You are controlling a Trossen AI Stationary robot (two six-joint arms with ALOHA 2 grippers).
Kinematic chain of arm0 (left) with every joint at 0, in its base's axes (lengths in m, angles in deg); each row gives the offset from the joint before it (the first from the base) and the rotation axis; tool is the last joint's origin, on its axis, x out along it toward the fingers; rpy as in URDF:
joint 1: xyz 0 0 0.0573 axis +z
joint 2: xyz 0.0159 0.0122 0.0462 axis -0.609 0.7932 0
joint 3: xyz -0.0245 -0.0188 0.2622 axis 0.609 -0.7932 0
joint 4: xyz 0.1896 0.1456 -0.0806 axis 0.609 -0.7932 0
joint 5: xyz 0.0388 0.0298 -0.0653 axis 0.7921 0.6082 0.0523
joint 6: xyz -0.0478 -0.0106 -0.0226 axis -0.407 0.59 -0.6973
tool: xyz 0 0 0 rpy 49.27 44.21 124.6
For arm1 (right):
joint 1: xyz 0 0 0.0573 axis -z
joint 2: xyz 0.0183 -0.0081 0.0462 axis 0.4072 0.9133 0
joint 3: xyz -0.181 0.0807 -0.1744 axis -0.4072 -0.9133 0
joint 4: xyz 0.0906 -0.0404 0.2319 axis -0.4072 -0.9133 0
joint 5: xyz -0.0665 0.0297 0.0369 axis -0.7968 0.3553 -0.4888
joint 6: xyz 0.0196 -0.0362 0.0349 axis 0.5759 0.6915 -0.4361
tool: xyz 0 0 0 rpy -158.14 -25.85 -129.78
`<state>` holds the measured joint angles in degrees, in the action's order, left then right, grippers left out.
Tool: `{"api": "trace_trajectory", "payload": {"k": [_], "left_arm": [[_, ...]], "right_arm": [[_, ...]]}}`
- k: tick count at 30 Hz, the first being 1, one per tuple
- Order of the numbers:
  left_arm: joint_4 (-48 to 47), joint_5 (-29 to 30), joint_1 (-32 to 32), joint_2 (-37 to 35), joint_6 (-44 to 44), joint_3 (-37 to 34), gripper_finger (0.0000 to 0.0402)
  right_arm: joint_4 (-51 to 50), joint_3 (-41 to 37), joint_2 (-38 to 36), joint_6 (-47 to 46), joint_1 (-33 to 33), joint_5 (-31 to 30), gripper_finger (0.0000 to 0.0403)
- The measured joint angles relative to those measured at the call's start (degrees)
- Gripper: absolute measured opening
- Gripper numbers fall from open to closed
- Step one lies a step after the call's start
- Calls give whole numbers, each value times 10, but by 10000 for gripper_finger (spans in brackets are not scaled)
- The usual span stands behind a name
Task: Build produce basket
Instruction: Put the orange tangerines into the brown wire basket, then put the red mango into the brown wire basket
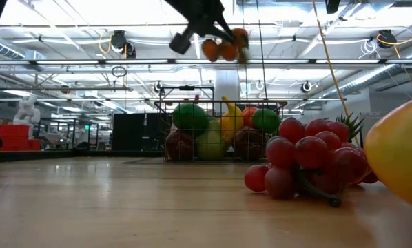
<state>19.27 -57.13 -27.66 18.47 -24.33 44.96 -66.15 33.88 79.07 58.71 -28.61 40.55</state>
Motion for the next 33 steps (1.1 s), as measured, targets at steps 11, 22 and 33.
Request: {"api": "trace_trajectory", "payload": {"k": [11, 22, 33], "left_arm": [[-83, -199, 82, 28, 189, 1, 14], [-149, -266, 122, 67, 235, 1, 30], [-141, -250, 110, 82, 229, 0, 40]], "right_arm": [[-3, 0, -1, 4, 0, 0, 157], [-8, 0, 2, -1, 0, -1, 157], [-12, 0, 2, -2, 0, -1, 157]]}}
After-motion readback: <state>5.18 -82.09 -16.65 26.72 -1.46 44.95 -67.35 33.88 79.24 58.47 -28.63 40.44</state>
